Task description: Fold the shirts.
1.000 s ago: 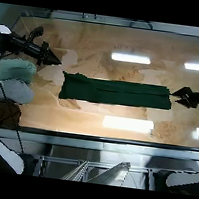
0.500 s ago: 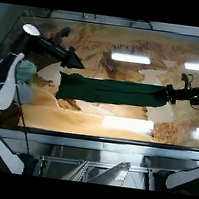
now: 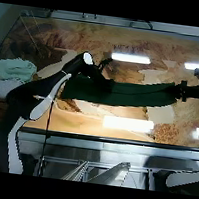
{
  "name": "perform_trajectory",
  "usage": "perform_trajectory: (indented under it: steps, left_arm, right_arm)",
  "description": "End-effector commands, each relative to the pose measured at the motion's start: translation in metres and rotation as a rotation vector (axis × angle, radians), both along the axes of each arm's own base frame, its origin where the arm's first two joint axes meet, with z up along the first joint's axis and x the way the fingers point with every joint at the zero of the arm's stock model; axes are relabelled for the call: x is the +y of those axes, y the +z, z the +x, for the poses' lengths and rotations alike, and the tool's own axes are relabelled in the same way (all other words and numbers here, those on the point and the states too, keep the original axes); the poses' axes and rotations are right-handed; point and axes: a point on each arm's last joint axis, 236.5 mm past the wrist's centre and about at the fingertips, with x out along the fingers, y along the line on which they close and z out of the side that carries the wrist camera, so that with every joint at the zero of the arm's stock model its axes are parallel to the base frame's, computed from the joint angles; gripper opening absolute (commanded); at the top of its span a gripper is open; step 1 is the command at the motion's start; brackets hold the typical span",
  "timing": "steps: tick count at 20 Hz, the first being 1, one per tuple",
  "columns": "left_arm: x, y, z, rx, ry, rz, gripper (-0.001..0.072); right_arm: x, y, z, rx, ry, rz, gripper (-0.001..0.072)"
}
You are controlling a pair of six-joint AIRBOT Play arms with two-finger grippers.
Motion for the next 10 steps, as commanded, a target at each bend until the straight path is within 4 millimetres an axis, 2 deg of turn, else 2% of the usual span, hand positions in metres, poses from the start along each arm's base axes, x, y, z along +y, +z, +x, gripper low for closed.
perform_trajectory:
  steps: [1, 4, 6, 7, 8, 9, 10]
  left_arm:
    - [-0.031, -0.008, 0.024, -0.105, 0.129, -0.004, 0.0007]
    - [-0.059, -0.006, 0.029, -0.151, 0.178, -0.058, 0.0008]
    - [-0.085, 0.009, 0.021, -0.097, 0.206, -0.173, 0.0034]
    - [-0.099, 0.034, 0.018, -0.087, 0.184, -0.272, 0.0033]
    - [-0.107, 0.072, 0.015, -0.092, 0.129, -0.389, 0.0033]
    - [-0.107, 0.119, 0.010, -0.104, 0.053, -0.506, 0.0030]
    - [-0.096, 0.163, 0.004, -0.121, -0.015, -0.574, 0.0027]
  right_arm:
    - [-0.019, 0.025, -0.017, -0.010, 0.001, 0.034, 0.0015]
    - [-0.039, 0.041, -0.023, -0.023, -0.016, 0.042, 0.0014]
    - [-0.045, 0.049, -0.024, -0.032, -0.014, 0.041, 0.0014]
    - [-0.048, 0.053, -0.023, -0.034, -0.019, 0.037, 0.0014]
    - [-0.055, 0.059, -0.021, -0.033, -0.029, 0.021, 0.0015]
    - [-0.064, 0.063, -0.020, -0.019, -0.039, -0.014, 0.0014]
    - [-0.075, 0.067, -0.022, 0.013, -0.050, -0.064, 0.0014]
